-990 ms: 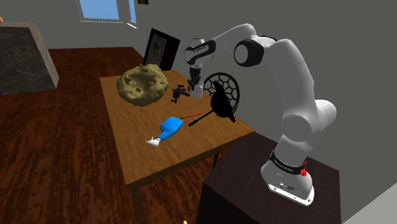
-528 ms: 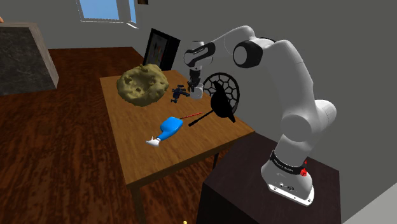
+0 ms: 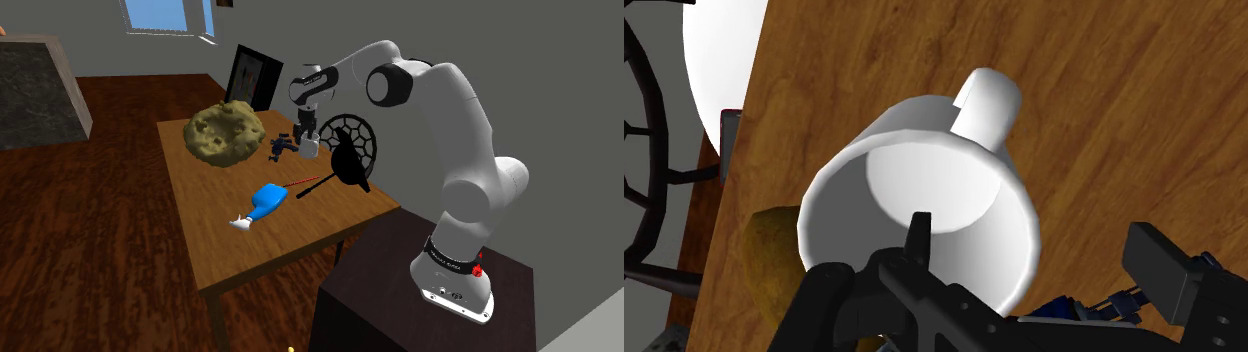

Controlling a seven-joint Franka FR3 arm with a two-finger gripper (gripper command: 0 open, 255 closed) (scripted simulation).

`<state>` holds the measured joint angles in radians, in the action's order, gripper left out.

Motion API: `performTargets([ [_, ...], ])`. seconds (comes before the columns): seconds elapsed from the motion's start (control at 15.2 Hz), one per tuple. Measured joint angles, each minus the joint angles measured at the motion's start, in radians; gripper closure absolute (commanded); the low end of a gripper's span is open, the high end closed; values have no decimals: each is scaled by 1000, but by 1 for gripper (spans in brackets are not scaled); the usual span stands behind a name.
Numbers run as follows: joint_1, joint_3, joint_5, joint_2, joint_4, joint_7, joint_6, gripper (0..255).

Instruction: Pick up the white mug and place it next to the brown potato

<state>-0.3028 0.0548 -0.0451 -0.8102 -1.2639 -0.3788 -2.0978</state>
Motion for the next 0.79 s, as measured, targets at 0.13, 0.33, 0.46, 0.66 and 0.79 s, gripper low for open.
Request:
performTargets([
  [0.13,0,0,0,7,1,0,9,0],
  [0.33,1,2,2,52,9,1,61,0],
  [0.46,0,2,3,57,25,1,81,0],
  [0.66,1,2,3,58,29,1,87,0],
  [0.79,1,2,3,58,30,2,88,0],
])
